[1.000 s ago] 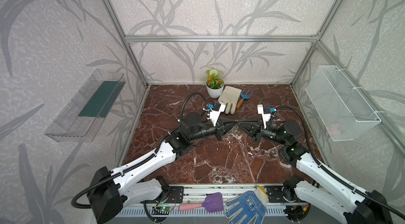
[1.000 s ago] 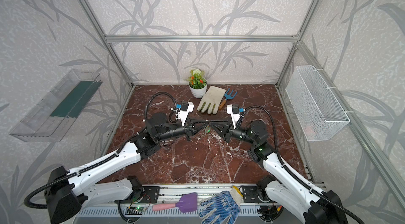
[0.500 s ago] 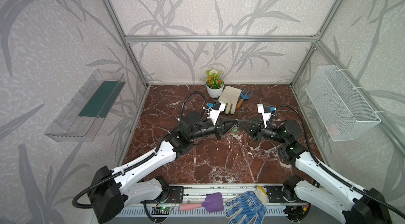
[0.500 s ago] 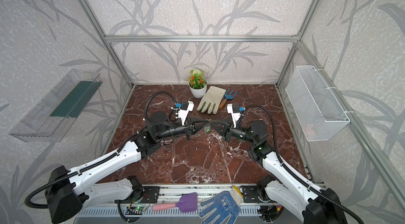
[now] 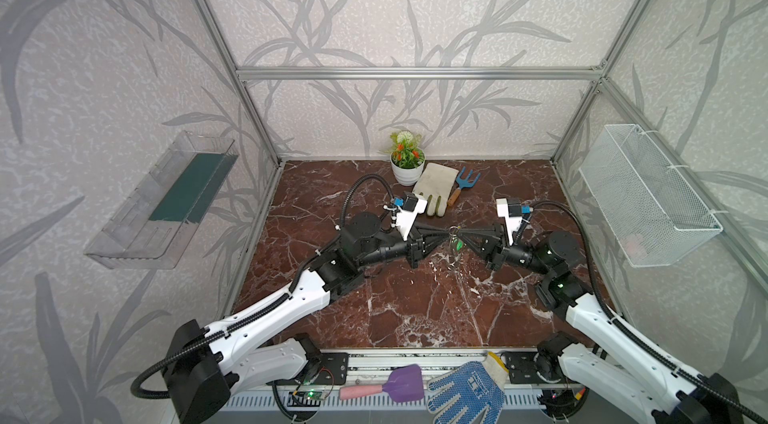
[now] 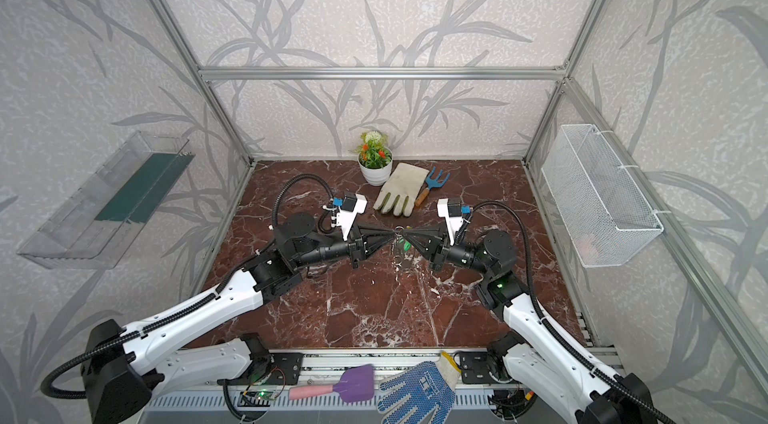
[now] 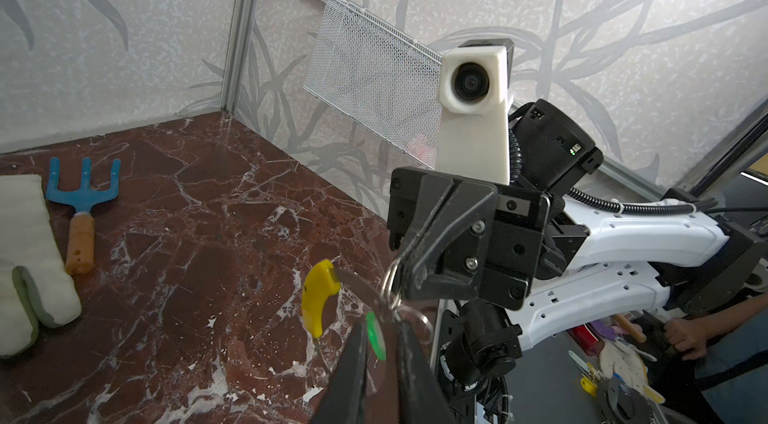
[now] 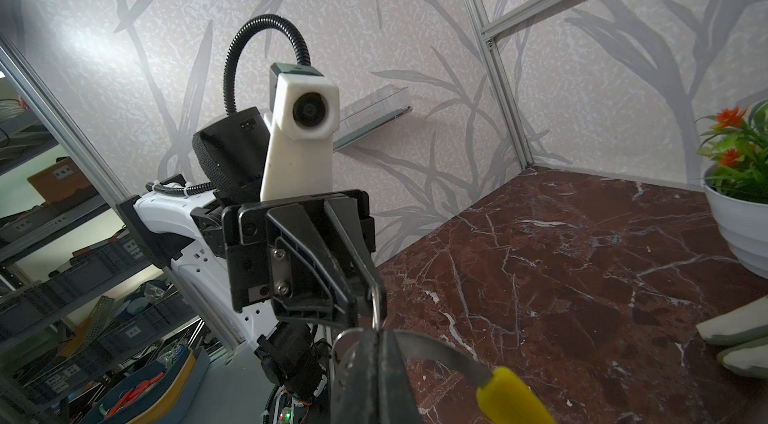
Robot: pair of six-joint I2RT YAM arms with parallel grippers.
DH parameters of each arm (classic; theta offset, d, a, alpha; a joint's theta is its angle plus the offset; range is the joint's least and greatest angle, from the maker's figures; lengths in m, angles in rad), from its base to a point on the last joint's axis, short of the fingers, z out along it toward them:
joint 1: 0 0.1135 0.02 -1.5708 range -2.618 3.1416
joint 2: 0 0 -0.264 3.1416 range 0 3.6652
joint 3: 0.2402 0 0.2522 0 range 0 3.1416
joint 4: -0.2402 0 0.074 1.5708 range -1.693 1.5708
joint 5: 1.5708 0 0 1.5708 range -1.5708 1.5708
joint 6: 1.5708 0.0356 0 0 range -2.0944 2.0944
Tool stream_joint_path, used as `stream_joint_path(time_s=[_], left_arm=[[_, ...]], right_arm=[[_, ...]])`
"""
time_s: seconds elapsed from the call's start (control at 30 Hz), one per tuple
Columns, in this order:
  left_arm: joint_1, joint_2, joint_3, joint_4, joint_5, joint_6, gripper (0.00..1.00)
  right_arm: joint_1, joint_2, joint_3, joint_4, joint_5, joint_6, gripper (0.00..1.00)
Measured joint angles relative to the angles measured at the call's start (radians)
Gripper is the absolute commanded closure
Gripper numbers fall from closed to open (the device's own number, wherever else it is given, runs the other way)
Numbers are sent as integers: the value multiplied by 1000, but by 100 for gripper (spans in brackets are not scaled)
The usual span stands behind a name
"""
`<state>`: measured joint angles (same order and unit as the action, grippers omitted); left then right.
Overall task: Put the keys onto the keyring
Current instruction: 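Hold the ring between both grippers and rotate the keys around it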
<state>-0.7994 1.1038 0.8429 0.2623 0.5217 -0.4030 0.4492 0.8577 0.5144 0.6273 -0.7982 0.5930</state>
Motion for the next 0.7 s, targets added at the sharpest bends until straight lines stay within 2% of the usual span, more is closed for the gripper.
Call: stream_joint_path(time_s=[0.4,0.7], left_arm=[[0,-5,26,-69,8,26,81],[0,30,53,-76,49,26,81]], right_arm=[[0,-6,10,-116,-39,-73,100],[0,-4,14,-138,-60,-89,100]])
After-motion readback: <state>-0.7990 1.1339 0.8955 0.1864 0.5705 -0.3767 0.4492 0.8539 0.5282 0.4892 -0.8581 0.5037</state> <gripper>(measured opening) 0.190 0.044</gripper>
